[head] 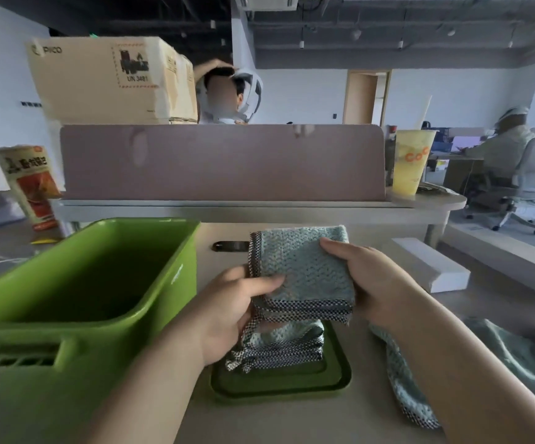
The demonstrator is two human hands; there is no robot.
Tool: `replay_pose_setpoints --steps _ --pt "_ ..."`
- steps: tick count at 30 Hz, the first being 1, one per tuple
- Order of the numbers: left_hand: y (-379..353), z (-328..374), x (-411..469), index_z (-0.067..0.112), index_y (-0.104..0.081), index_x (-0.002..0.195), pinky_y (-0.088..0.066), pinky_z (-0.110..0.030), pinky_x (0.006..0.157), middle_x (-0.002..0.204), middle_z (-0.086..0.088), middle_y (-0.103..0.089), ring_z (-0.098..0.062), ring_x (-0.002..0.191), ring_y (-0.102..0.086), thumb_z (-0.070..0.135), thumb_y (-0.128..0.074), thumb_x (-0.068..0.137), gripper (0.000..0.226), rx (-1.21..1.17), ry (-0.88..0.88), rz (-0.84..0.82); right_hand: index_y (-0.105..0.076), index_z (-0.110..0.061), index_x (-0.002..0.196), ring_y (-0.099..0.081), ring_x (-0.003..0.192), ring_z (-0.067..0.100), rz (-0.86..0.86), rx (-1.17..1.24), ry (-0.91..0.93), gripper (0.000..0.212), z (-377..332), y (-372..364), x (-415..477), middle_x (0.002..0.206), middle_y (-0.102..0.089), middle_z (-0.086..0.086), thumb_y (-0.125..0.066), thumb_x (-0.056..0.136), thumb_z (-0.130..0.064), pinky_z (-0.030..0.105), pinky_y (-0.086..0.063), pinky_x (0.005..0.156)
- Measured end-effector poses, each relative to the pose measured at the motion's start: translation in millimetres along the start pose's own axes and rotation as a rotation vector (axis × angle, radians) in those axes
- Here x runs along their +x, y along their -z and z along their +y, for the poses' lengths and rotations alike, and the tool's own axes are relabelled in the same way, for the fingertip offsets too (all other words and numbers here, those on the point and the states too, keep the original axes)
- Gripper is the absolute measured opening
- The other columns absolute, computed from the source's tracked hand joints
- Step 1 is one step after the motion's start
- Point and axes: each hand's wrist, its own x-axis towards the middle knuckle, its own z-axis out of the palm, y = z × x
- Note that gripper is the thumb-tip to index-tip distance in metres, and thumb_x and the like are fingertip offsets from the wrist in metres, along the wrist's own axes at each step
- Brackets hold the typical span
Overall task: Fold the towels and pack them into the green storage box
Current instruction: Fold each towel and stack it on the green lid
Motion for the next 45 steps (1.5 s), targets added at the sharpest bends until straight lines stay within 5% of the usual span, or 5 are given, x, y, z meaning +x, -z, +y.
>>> replay_pose_setpoints --steps 5,11,34,39,45 --pt "16 -16 0 0.013 -0.066 0.096 -0.056 -0.028 0.047 0.078 -0.001 -0.076 -0.015 0.063 -0.072 0.004 -0.057 0.091 0.014 -0.027 -0.039 0.108 -0.063 0.002 0.106 -0.064 0.073 0.027 -0.107 -0.187 0.03 0.032 29 -2 -3 0.087 -0.069 0.015 -0.068 0.081 -0.017 0.034 -0.053 0.06" --pt "20 -48 30 0.018 -0.066 0.102 -0.056 -0.048 0.086 0.098 -0.007 -0.073 -0.027 0.091 -0.069 0.022 -0.065 0.087 0.015 0.19 0.015 0.287 -0.064 0.006 0.1 -0.071 0.071 0.033 0.112 -0.184 -0.002 0.017 65 -8 18 0.084 -0.072 0.021 -0.063 0.087 -0.005 0.046 -0.06 0.07" --pt "24 -72 27 0.02 -0.047 0.136 -0.048 -0.026 0.085 0.124 -0.006 -0.061 -0.023 0.102 -0.065 0.019 -0.058 0.088 0.05 0.747 -0.132 0.457 -0.067 -0.022 0.108 -0.071 0.083 0.022 0.331 -0.519 0.22 0.039 100 -2 26 0.093 -0.073 0.001 -0.072 0.069 -0.018 0.045 -0.056 0.084" --pt "23 -53 41 0.013 -0.043 0.138 -0.032 -0.021 0.097 0.134 -0.009 -0.047 -0.021 0.122 -0.046 0.016 -0.047 0.096 0.043 1.021 -0.349 0.511 -0.056 -0.016 0.128 -0.05 0.12 0.022 0.466 -0.846 0.4 0.042 78 -12 20 0.126 -0.053 0.004 -0.057 0.086 -0.012 0.023 -0.036 0.092" --pt "19 -53 70 0.012 -0.03 0.147 -0.026 -0.039 0.115 0.155 -0.007 -0.028 -0.028 0.144 -0.021 0.007 -0.047 0.092 0.058 1.439 -0.256 0.187 -0.034 -0.02 0.147 -0.015 0.147 0.022 0.095 -1.38 0.452 0.05 68 -33 59 0.158 -0.026 0.001 -0.04 0.097 -0.015 0.04 -0.012 0.118"
